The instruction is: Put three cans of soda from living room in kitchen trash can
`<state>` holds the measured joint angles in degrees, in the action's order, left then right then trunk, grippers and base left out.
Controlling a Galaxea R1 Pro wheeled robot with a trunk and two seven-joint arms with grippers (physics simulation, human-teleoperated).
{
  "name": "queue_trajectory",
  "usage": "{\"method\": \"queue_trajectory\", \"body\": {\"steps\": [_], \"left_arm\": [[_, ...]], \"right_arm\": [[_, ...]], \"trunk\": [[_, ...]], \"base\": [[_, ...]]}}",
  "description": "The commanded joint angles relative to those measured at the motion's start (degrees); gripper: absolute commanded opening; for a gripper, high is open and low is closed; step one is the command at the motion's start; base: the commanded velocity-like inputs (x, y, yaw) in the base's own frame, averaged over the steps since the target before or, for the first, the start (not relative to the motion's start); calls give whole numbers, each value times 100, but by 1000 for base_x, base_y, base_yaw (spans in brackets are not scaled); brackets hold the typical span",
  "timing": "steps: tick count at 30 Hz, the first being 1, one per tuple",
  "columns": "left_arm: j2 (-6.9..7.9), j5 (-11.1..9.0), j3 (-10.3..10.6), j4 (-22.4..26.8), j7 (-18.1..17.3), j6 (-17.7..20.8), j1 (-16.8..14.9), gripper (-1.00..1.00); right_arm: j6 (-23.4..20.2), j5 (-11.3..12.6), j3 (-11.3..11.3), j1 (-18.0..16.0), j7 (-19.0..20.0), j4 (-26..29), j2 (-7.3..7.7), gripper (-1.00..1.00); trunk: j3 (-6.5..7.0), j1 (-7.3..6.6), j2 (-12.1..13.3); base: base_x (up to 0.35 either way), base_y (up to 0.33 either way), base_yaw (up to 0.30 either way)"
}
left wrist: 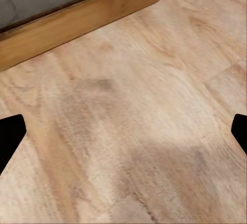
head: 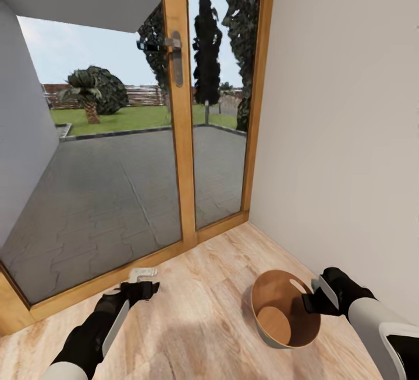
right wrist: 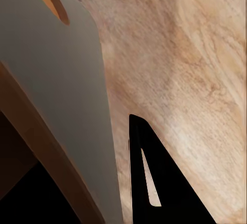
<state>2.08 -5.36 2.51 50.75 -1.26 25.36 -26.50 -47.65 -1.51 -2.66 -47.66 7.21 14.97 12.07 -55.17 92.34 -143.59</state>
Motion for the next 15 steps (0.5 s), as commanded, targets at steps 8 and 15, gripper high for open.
{"method": "queue_trajectory", "body": {"steps": [8, 15], "left_arm": [[44, -7, -24, -126, 439, -1151, 543, 100], [249, -8, -23, -153, 456, -1954, 922, 100]], "right_arm": [[1, 117, -28, 51, 57, 6, -8, -100], [1, 123, -24, 55, 60, 6, -11, -100]], "trunk": [[178, -21, 11], [333, -39, 20]], "base": [[0, 0, 0], [0, 0, 0]]}}
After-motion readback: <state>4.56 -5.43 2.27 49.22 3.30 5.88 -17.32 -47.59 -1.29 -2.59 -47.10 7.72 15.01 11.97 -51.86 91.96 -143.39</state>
